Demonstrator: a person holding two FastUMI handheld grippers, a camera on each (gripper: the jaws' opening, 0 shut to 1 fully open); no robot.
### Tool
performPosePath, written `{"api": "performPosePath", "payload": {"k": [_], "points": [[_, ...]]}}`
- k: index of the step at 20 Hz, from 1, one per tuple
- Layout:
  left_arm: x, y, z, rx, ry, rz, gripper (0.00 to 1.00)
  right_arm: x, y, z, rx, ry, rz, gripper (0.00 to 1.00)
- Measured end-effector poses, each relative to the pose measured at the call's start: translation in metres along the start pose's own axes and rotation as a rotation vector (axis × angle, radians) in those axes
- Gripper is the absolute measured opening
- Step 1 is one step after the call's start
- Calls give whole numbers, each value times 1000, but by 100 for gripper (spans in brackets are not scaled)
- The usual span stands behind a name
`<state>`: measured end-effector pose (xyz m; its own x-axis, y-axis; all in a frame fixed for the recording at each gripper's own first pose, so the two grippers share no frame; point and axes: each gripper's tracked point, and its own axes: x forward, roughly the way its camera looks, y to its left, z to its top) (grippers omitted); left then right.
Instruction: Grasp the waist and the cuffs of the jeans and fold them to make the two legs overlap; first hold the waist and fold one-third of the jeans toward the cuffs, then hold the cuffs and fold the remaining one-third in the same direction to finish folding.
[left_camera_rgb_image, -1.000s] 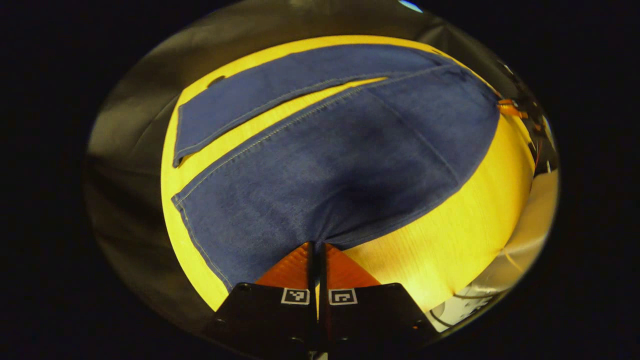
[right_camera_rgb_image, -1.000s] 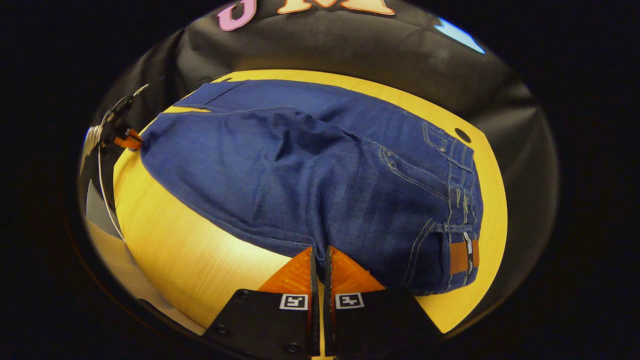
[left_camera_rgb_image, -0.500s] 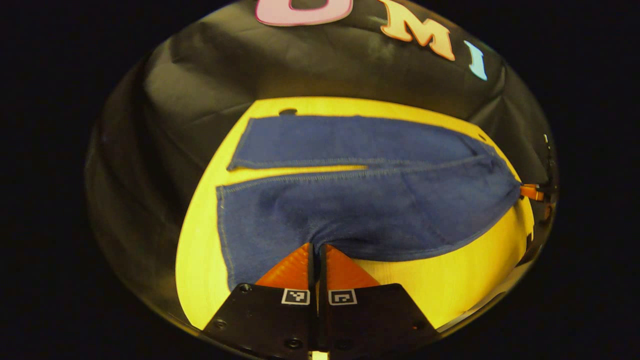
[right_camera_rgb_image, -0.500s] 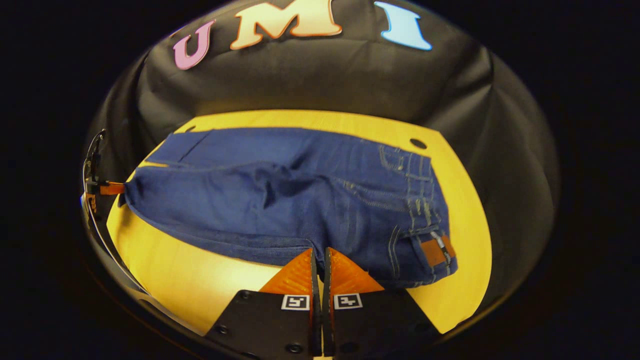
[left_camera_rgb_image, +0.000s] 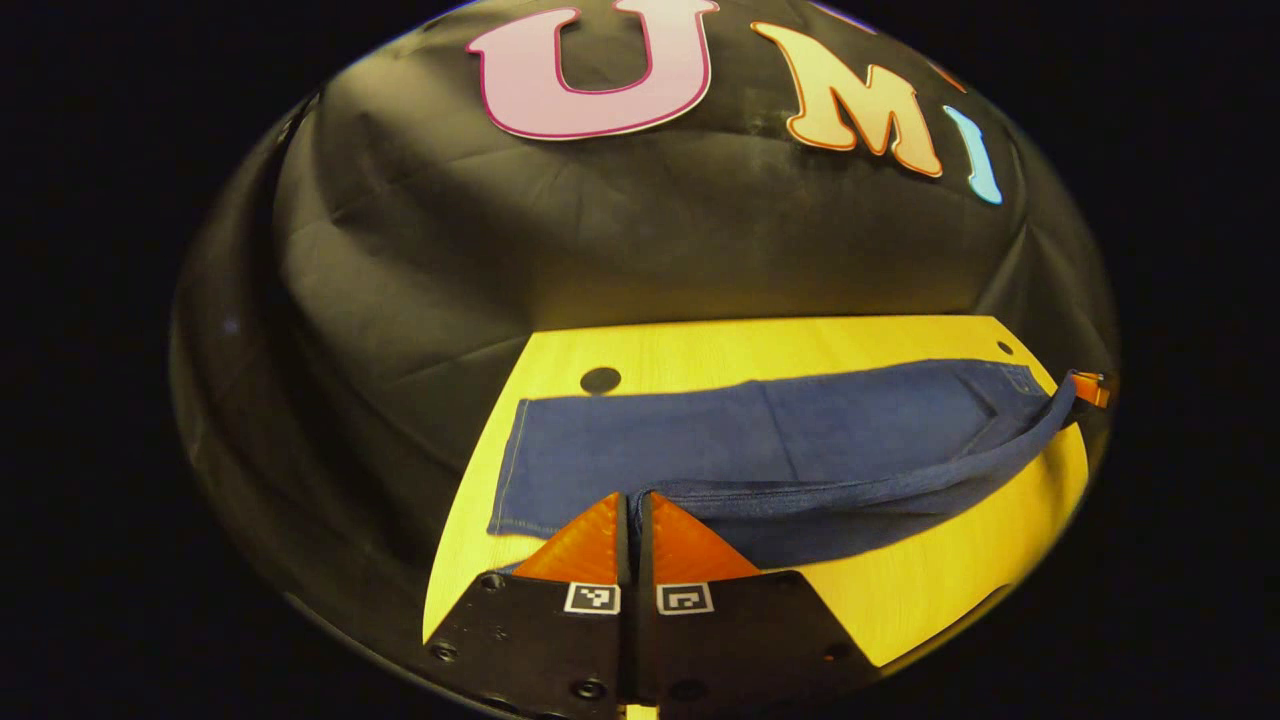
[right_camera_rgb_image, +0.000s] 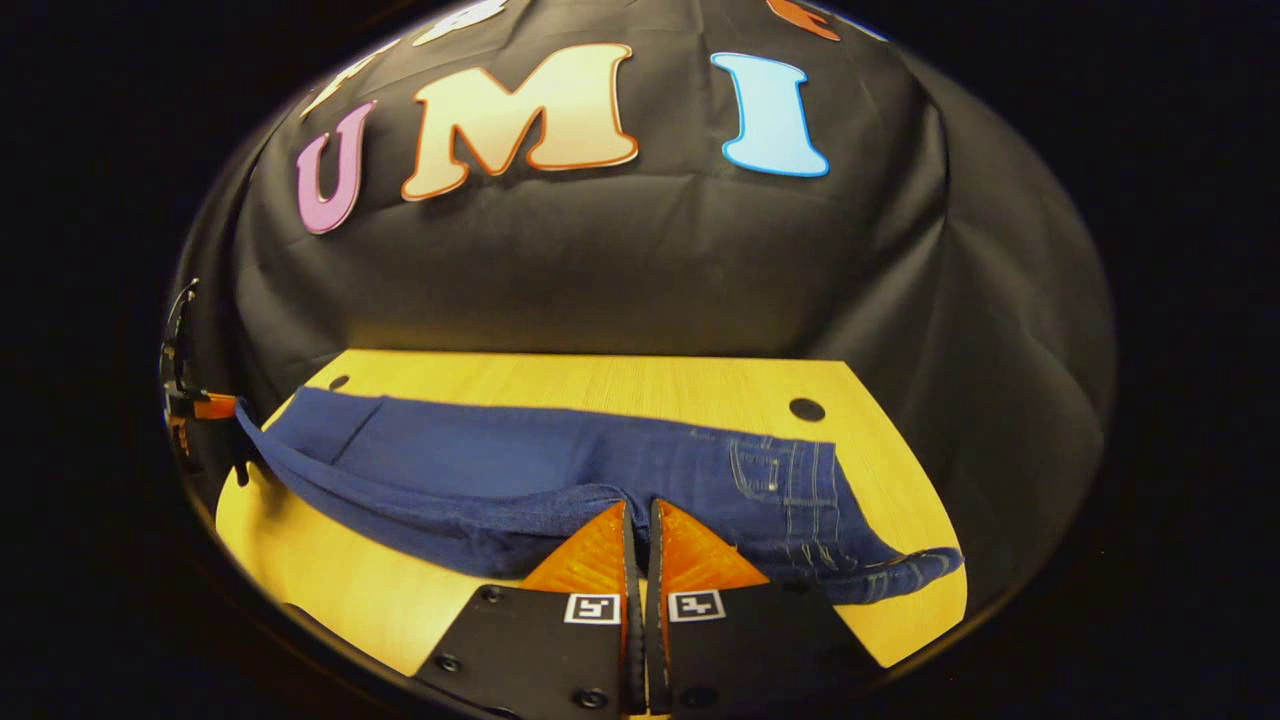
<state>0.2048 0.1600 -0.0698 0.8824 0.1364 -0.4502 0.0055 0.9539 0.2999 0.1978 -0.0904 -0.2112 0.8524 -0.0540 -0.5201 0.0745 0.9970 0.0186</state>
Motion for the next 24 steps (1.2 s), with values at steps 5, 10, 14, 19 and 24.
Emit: {"api": "performPosePath", "payload": {"k": [5, 10, 14, 19, 24], "points": [[66, 3, 42, 41, -53, 92, 0, 70, 4, 33, 29, -73, -48, 3], [133, -6, 25, 151, 10, 164, 0, 156, 11, 16, 66, -23, -62, 3], [140, -29, 22, 233, 39, 197, 0, 188, 13, -11, 82, 45, -50, 4], [129, -44, 27, 225, 6, 162, 0, 185, 15, -19, 130, 85, 13, 26], [92, -85, 52, 195, -75, 85, 95, 144, 4, 6, 197, 50, 39, 95]]}}
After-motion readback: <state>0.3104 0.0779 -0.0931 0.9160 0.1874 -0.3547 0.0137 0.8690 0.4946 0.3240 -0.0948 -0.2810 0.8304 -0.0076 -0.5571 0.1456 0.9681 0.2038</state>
